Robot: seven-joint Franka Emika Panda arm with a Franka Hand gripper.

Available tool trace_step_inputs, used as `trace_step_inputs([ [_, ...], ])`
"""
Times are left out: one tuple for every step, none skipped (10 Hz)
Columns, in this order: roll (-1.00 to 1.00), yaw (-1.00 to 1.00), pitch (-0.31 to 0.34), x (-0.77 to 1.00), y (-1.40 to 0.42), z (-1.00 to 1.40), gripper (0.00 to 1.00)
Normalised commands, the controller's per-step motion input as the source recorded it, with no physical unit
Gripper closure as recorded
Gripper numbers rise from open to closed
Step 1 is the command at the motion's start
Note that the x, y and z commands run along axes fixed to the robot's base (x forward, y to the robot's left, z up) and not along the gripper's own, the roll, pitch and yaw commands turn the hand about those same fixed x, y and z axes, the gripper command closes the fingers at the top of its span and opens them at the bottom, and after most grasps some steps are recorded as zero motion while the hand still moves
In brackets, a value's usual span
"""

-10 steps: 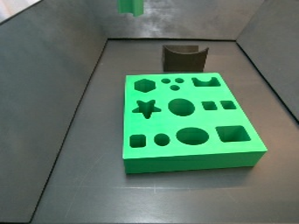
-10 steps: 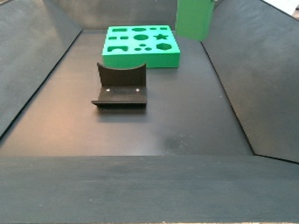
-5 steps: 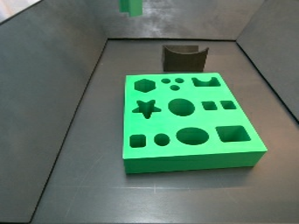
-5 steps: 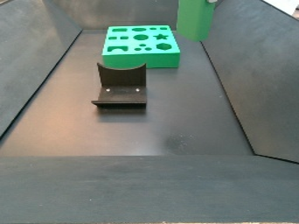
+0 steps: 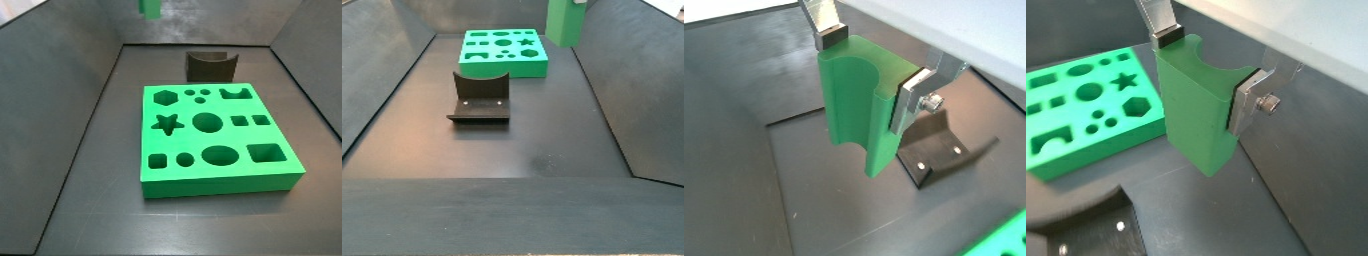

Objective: Pick up the arch object. Move up. Rotate the arch object. Move to above the board. Insert the arch object.
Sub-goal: Rotate the arch object.

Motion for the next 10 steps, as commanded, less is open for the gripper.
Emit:
trace_step_inputs([
  [0.0, -1.0, 0.003, 0.01, -0.02, 0.0, 1.0],
  [0.0, -1.0, 0.003, 0.01, -0.01, 0.0, 1.0],
  [0.0, -1.0, 0.003, 0.01, 0.0, 0.0, 1.0],
  [0.0, -1.0, 0.003, 0.01, 0.0, 0.0, 1.0],
  [0.0, -1.0, 0.004, 0.01, 0.0, 0.0, 1.0],
  [0.0, -1.0, 0.004, 0.01, 0.0, 0.0, 1.0],
  [0.0, -1.0, 0.004, 0.01, 0.0, 0.0, 1.0],
  [0.0, -1.0, 0.005, 0.01, 0.0, 0.0, 1.0],
  [0.0, -1.0, 0.005, 0.01, 0.0, 0.0, 1.0],
  [0.0, -1.0, 0.006, 0.01, 0.0, 0.0, 1.0],
])
